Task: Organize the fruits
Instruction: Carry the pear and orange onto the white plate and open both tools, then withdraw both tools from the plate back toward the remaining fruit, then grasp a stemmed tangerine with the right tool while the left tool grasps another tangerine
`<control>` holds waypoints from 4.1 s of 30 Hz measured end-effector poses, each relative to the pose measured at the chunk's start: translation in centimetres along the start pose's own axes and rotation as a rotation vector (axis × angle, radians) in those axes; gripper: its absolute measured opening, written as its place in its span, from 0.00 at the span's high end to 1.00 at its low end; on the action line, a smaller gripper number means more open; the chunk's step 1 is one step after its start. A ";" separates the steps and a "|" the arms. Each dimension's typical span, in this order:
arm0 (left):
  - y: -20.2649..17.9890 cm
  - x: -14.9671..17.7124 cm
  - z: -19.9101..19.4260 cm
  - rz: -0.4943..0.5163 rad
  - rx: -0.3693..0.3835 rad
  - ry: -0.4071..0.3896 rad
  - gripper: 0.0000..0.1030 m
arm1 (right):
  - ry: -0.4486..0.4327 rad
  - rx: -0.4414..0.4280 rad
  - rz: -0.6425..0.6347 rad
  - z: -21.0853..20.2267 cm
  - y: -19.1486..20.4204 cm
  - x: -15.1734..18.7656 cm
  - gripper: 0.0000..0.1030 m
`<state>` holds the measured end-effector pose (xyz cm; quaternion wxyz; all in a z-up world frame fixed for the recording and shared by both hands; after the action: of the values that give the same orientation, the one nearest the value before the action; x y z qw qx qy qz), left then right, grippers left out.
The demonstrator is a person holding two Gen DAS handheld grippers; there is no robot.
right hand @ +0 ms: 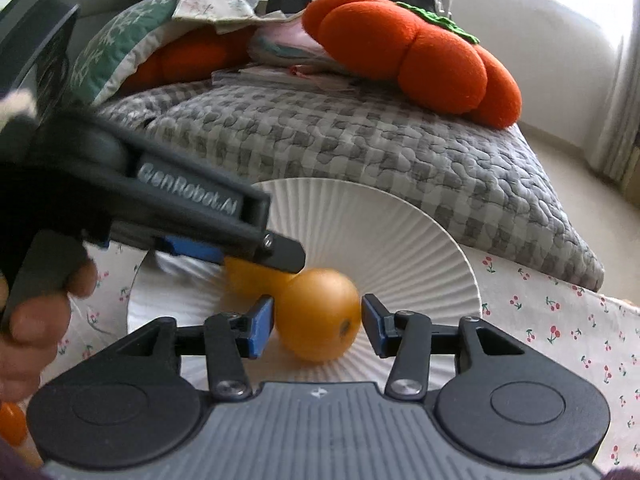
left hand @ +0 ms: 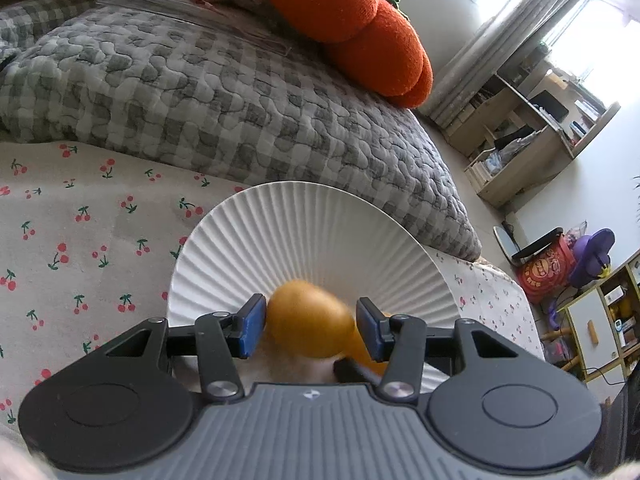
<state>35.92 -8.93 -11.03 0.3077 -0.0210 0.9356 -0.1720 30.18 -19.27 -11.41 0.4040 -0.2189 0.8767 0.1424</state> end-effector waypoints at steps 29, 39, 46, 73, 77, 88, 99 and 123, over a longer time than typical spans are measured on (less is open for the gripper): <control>3.5 5.2 -14.0 0.040 -0.132 -0.071 0.25 | -0.052 -0.101 0.197 -8.4 3.9 -1.0 0.28; 5.3 8.5 -17.8 0.060 -0.214 -0.111 0.16 | -0.052 -0.097 0.193 -12.0 8.1 0.8 0.20; 4.7 10.2 -19.1 0.124 -0.241 -0.162 0.09 | -0.063 -0.072 0.248 -13.5 8.4 2.5 0.14; 7.3 12.4 -21.1 0.096 -0.237 -0.132 0.06 | -0.012 -0.090 0.245 -15.3 10.7 4.6 0.09; 7.1 12.8 -21.0 0.105 -0.234 -0.127 0.06 | 0.033 -0.105 0.195 -14.7 12.0 5.3 0.11; 6.3 14.0 -19.3 0.157 -0.230 -0.107 0.09 | 0.139 -0.081 0.137 -10.9 14.0 8.1 0.25; 6.1 14.7 -17.3 0.197 -0.245 -0.099 0.14 | 0.188 -0.026 0.086 -7.8 14.6 9.6 0.53; 3.9 15.9 -15.9 0.311 -0.189 -0.103 0.20 | 0.043 0.035 0.258 -12.6 8.4 5.8 0.67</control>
<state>14.04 -2.67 -9.39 0.3747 0.0864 0.9226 -0.0321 14.50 -18.97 -7.26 0.3674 -0.1002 0.9083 0.1731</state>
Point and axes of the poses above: each gripper's, at about its wrist camera, not at the fingertips, and z roughly the way its jaws point, y to its left, x to its underside, the point moved 6 cm from there along z, roughly the way its jaws point, and after that the axes turned 11 degrees about -x, right-handed, at the moved point
